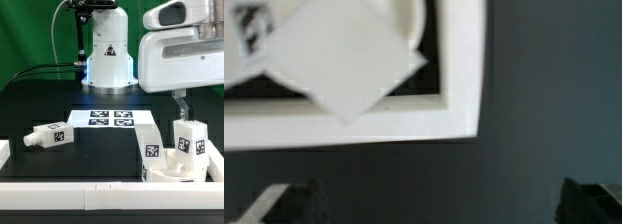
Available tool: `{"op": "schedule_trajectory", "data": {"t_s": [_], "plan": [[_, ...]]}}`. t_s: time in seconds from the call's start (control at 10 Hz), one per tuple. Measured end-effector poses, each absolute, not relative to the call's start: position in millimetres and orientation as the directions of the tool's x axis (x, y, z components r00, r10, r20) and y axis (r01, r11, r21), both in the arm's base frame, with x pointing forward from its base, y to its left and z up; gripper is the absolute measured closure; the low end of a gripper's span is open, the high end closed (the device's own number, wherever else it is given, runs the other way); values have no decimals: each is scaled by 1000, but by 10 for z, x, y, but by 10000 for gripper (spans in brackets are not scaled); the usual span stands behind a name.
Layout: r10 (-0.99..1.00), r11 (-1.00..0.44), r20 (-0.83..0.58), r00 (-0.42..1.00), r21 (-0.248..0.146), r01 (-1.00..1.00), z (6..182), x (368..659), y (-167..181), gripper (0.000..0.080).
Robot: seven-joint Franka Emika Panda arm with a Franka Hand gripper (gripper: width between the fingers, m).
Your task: Assemble stool
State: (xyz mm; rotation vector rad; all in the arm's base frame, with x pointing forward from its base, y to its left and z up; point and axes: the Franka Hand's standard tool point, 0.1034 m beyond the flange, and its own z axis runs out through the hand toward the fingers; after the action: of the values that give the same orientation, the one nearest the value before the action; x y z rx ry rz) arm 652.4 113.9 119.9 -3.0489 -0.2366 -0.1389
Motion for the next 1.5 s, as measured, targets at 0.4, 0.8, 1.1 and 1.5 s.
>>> {"op": "schedule_trajectory", "data": {"t_s": [0.4, 0.8, 1.1, 1.5], "plan": [[450, -892, 85, 889, -1, 451, 1139, 6506, 1089, 150], [392, -920, 86, 916, 18, 392, 890, 6336, 1018, 150], [490, -871, 116, 864, 79, 484, 754, 6294, 1018, 150], [366, -931, 125, 922, 61, 361, 751, 6293, 1010, 442]]}}
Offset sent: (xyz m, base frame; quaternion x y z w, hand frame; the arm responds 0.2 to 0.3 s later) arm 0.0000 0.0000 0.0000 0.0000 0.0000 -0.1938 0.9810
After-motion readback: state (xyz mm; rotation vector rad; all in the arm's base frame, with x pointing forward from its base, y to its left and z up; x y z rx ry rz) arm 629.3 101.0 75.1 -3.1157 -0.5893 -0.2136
